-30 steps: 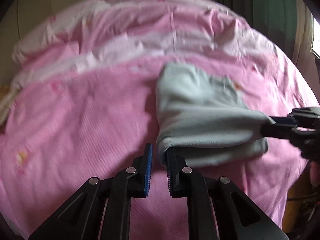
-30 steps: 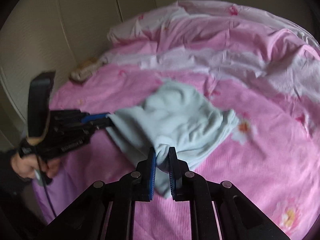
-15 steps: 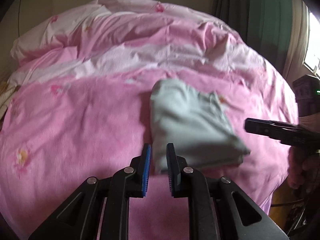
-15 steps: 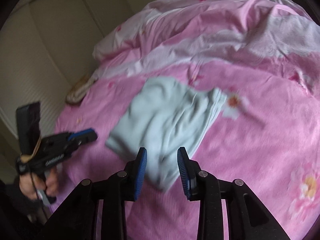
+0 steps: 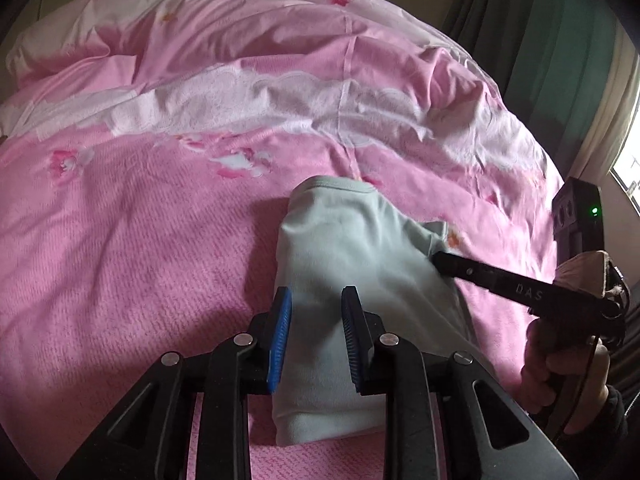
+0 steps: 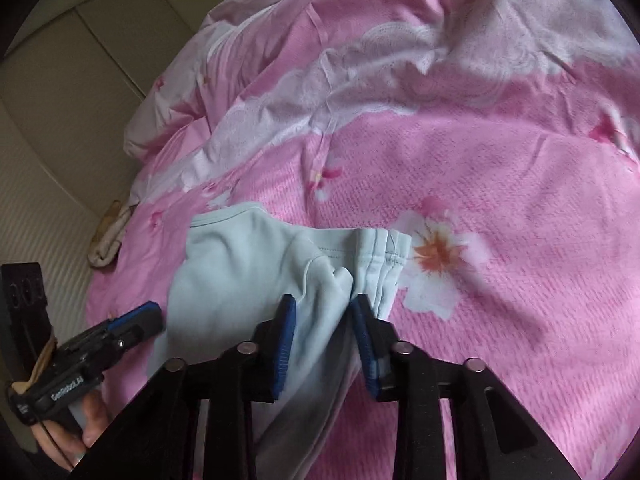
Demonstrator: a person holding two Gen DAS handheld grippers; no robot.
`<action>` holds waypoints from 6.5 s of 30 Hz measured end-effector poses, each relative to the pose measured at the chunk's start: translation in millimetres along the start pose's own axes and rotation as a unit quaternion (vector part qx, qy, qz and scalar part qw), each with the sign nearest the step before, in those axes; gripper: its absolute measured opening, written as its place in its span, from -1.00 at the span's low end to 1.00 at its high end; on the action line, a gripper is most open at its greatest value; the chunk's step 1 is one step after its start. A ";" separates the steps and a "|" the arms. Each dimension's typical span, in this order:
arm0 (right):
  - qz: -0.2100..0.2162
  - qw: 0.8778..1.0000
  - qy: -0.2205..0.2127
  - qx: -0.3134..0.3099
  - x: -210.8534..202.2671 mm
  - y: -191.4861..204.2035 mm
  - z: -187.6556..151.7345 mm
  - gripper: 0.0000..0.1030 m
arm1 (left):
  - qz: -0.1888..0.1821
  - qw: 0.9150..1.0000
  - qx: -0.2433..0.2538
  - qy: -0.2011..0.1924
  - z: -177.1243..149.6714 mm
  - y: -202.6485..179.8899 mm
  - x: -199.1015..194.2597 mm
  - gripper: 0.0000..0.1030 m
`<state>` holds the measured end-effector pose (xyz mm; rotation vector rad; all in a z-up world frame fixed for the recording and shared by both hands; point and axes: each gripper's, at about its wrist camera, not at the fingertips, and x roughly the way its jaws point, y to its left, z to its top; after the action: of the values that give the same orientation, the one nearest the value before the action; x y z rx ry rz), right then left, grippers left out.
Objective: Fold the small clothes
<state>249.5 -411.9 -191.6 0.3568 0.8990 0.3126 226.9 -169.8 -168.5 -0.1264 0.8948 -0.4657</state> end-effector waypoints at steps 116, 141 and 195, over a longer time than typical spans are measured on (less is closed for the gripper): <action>0.123 0.990 -0.031 0.069 -37.8 24.4 21.6 -0.68 | -0.137 0.990 -0.020 0.033 49.4 19.0 -19.5 -0.67; 0.273 0.960 -0.037 -0.045 94.4 431.3 91.4 -0.68 | 0.049 0.992 -0.057 -0.105 127.9 368.7 -284.7 -0.67; 0.124 0.956 0.025 -0.264 307.8 585.2 44.5 -0.22 | 0.148 0.982 -0.092 -0.074 99.1 552.8 -191.1 -0.13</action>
<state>398.3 231.2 -131.9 -0.0378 0.7842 0.7776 388.5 399.8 -132.7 -0.1909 0.7922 -0.0941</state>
